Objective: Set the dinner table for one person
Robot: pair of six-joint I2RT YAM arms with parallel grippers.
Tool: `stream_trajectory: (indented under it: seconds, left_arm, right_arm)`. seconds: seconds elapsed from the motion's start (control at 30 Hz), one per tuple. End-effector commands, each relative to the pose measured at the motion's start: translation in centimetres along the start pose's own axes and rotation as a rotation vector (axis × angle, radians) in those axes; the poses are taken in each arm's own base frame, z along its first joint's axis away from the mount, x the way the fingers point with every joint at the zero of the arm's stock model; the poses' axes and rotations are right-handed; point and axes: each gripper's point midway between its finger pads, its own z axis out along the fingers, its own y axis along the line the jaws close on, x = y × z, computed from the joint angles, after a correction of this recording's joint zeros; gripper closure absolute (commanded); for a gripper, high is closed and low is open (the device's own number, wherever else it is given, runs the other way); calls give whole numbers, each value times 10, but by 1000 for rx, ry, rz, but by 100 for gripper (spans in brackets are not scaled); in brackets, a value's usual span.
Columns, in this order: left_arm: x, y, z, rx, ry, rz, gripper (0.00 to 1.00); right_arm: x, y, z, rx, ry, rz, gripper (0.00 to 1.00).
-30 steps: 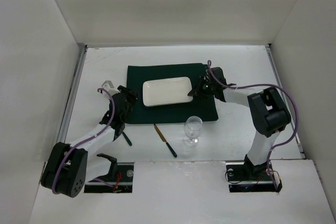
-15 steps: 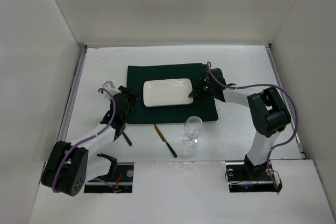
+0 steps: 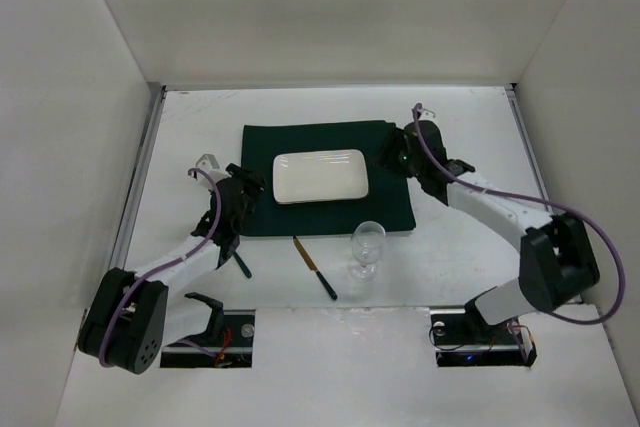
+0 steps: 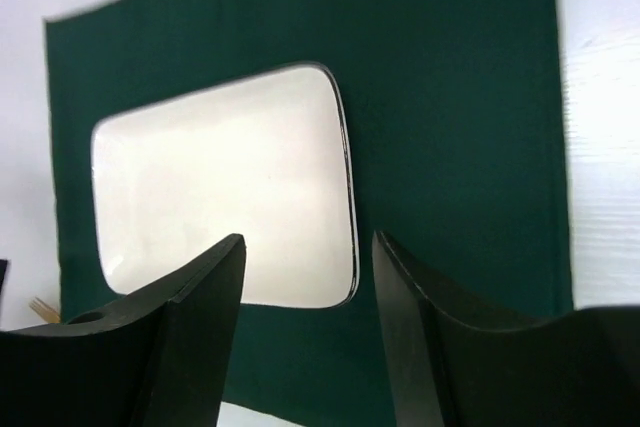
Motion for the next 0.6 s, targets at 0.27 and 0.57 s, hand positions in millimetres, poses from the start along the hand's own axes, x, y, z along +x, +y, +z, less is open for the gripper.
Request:
stream_trajectory:
  seconds: [0.27,0.57]
  left_arm:
    - [0,-5,6,-2,-13,18,60]
    - [-3,1,7,-30,-17,29,61]
  right_arm:
    - [-9,28,-125,59,-113,-213,86]
    - [44,40,-219,2,73,-457,58]
